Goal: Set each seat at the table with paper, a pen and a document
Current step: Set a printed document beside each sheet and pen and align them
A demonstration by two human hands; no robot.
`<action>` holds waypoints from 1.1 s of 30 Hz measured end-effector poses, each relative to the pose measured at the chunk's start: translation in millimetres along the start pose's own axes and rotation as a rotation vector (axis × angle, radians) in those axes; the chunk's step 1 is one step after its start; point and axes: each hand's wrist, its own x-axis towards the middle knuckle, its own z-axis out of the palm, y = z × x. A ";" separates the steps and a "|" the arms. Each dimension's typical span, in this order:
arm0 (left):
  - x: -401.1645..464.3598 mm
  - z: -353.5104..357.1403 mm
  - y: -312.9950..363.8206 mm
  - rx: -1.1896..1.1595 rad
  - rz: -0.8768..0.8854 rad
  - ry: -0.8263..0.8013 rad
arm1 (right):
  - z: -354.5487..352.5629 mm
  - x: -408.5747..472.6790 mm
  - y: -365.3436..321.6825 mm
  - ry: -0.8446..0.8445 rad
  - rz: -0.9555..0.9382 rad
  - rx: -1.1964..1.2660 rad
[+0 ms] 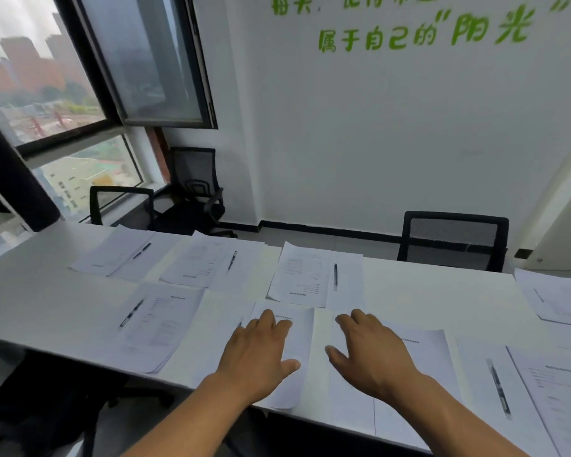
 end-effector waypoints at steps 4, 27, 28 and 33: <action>-16.7 -14.0 -38.8 -0.005 -0.006 0.037 | -7.0 7.7 -45.7 0.030 -0.022 -0.021; -47.4 -5.7 -211.5 -0.023 0.144 -0.091 | 36.1 21.6 -206.8 -0.031 0.134 -0.057; -43.2 -3.0 -211.1 -0.019 0.147 -0.101 | 39.0 25.0 -204.0 -0.039 0.140 -0.053; -16.2 11.9 -210.2 -0.002 0.142 -0.161 | 61.0 49.2 -181.0 -0.068 0.145 -0.020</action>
